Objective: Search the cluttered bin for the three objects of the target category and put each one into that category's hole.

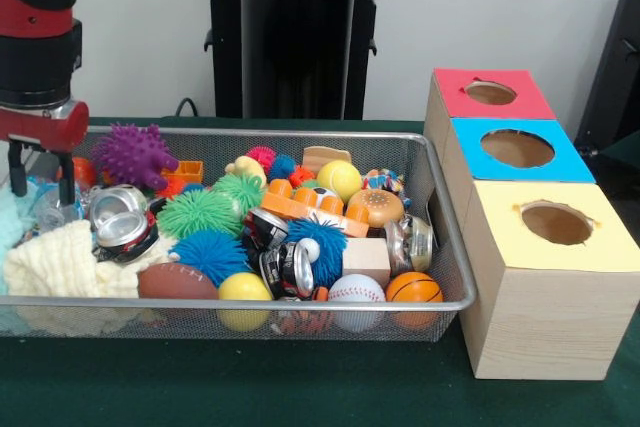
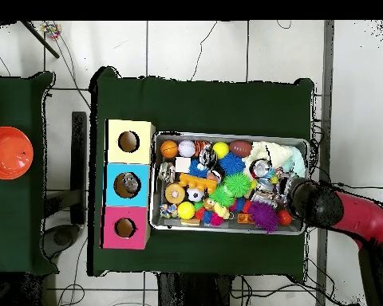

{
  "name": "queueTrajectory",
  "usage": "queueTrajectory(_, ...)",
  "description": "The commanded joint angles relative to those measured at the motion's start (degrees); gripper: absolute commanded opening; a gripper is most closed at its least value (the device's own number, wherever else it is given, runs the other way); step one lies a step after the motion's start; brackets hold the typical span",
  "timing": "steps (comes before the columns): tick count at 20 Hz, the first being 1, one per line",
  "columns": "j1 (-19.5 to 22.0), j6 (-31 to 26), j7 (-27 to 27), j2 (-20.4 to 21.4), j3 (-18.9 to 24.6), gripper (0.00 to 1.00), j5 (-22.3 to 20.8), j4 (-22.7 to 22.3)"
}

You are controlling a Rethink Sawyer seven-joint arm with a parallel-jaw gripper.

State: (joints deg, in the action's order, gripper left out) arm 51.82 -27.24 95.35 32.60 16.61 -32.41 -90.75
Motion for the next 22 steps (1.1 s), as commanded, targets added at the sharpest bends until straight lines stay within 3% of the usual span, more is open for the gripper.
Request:
queueTrajectory(1,1.6,-1.1,-4.9,-3.2,6.0,1.00,-0.1,-3.4)
queueTrajectory(16,4.1,0.6,-1.5,-5.2,10.0,1.00,1.8,-7.0)
queueTrajectory(22,3.7,-0.3,0.4,-5.1,9.3,1.00,2.4,-7.5)
